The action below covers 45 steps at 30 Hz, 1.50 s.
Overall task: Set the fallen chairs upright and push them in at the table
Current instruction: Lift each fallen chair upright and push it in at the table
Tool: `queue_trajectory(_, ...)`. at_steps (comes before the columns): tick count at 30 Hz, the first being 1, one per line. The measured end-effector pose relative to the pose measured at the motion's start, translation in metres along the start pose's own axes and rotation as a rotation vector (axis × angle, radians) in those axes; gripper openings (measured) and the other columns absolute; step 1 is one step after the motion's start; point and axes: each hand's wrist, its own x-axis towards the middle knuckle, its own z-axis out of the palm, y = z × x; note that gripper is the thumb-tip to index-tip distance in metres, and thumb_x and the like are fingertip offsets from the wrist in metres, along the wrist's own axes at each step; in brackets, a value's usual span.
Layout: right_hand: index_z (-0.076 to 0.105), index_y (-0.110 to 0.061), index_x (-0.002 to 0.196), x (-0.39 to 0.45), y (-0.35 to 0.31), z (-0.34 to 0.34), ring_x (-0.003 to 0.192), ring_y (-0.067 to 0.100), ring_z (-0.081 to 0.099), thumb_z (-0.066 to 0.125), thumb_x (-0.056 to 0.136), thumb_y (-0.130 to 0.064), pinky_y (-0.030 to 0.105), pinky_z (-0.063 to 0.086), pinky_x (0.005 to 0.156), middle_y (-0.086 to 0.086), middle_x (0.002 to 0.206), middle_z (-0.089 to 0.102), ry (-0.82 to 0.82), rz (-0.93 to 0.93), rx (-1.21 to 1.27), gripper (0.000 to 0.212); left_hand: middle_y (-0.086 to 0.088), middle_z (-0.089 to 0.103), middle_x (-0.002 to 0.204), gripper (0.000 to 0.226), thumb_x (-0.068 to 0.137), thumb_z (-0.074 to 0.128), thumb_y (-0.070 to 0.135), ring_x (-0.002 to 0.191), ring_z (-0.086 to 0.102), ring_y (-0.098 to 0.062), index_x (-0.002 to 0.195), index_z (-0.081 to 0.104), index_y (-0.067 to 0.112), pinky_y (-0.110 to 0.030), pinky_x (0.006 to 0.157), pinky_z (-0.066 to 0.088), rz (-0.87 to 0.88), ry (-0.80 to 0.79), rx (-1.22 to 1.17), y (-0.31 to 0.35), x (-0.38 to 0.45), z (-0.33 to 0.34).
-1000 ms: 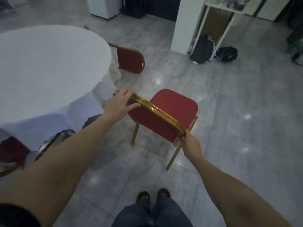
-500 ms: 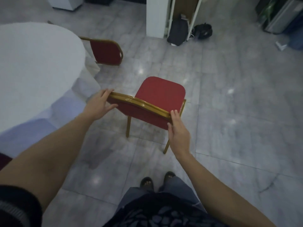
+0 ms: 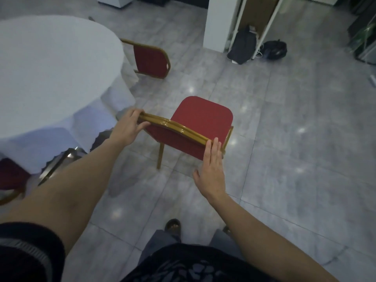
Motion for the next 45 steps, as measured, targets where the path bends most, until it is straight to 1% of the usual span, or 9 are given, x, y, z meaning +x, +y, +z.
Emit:
queue_trajectory(8, -0.013, -0.013, 0.153, 0.035, 0.088, -0.035, 0.148, 0.024, -0.019, 0.062, 0.087, -0.023, 0.044, 0.01, 0.122, 0.008, 0.16, -0.023, -0.062, -0.234, -0.042, 0.101, -0.014, 0.046, 0.132, 0.05, 0.094, 0.053, 0.042, 0.117, 0.048, -0.033, 0.132, 0.046, 0.01, -0.044, 0.102, 0.04, -0.218, 0.208, -0.069, 0.059, -0.041, 0.051)
queue_trajectory(14, -0.014, -0.011, 0.152, 0.09, 0.159, -0.067, 0.149, 0.025, -0.014, 0.056, 0.087, -0.008, 0.039, 0.001, 0.122, 0.015, 0.161, -0.015, -0.114, -0.452, -0.139, 0.096, -0.015, 0.042, 0.139, 0.054, 0.094, 0.047, 0.05, 0.123, 0.042, -0.039, 0.135, 0.045, 0.014, -0.049, 0.101, 0.039, -0.436, 0.322, -0.044, 0.124, -0.064, 0.096)
queue_trajectory(19, -0.012, -0.008, 0.152, 0.145, 0.19, -0.085, 0.149, 0.028, -0.01, 0.062, 0.089, -0.032, 0.039, 0.003, 0.122, 0.018, 0.16, -0.012, -0.193, -0.527, -0.178, 0.1, -0.016, 0.046, 0.13, 0.05, 0.096, 0.043, 0.048, 0.116, 0.043, -0.037, 0.134, 0.049, 0.015, -0.047, 0.098, 0.04, -0.536, 0.457, 0.023, 0.17, -0.068, 0.13)
queue_trajectory(22, -0.013, -0.008, 0.152, 0.174, 0.204, -0.089, 0.149, 0.029, -0.009, 0.063, 0.088, -0.034, 0.038, 0.003, 0.122, 0.019, 0.16, -0.011, -0.221, -0.578, -0.174, 0.103, -0.016, 0.051, 0.12, 0.047, 0.096, 0.044, 0.048, 0.108, 0.046, -0.036, 0.127, 0.054, 0.014, -0.044, 0.093, 0.042, -0.585, 0.534, 0.108, 0.196, -0.066, 0.149)
queue_trajectory(27, -0.012, -0.006, 0.151, 0.214, 0.226, -0.099, 0.149, 0.031, -0.006, 0.064, 0.087, -0.029, 0.038, 0.005, 0.121, 0.02, 0.16, -0.008, -0.267, -0.673, -0.162, 0.102, -0.016, 0.051, 0.116, 0.048, 0.096, 0.041, 0.05, 0.107, 0.048, -0.034, 0.125, 0.052, 0.013, -0.043, 0.093, 0.042, -0.686, 0.523, 0.153, 0.234, -0.055, 0.162)
queue_trajectory(34, -0.013, -0.007, 0.152, 0.27, 0.26, -0.114, 0.149, 0.031, -0.007, 0.063, 0.089, -0.038, 0.042, 0.01, 0.122, 0.02, 0.16, -0.011, -0.346, -0.818, -0.132, 0.103, -0.016, 0.046, 0.123, 0.05, 0.097, 0.039, 0.05, 0.117, 0.043, -0.035, 0.13, 0.047, 0.014, -0.045, 0.092, 0.046, -0.854, 0.523, 0.083, 0.298, -0.027, 0.183)
queue_trajectory(38, -0.015, -0.007, 0.151, 0.308, 0.291, -0.131, 0.149, 0.031, -0.006, 0.064, 0.088, -0.035, 0.043, 0.012, 0.122, 0.021, 0.16, -0.012, -0.402, -0.924, -0.147, 0.104, -0.018, 0.046, 0.123, 0.049, 0.098, 0.038, 0.048, 0.115, 0.045, -0.036, 0.129, 0.046, 0.012, -0.045, 0.09, 0.046, -0.965, 0.516, 0.106, 0.348, -0.004, 0.205)
queue_trajectory(42, -0.011, -0.005, 0.152, 0.342, 0.317, -0.152, 0.149, 0.034, 0.001, 0.065, 0.087, -0.034, 0.044, 0.017, 0.12, 0.023, 0.16, -0.008, -0.417, -1.026, -0.185, 0.104, -0.018, 0.043, 0.126, 0.05, 0.097, 0.041, 0.047, 0.117, 0.044, -0.037, 0.134, 0.042, 0.012, -0.048, 0.092, 0.045, -1.049, 0.485, 0.087, 0.394, 0.015, 0.228)
queue_trajectory(45, -0.008, -0.005, 0.152, 0.357, 0.329, -0.161, 0.148, 0.035, 0.01, 0.065, 0.087, -0.03, 0.043, 0.023, 0.118, 0.023, 0.16, -0.003, -0.473, -1.052, -0.195, 0.101, -0.019, 0.037, 0.139, 0.06, 0.097, 0.044, 0.046, 0.128, 0.039, -0.039, 0.145, 0.03, 0.013, -0.048, 0.101, 0.041, -1.088, 0.431, 0.077, 0.42, 0.021, 0.245)
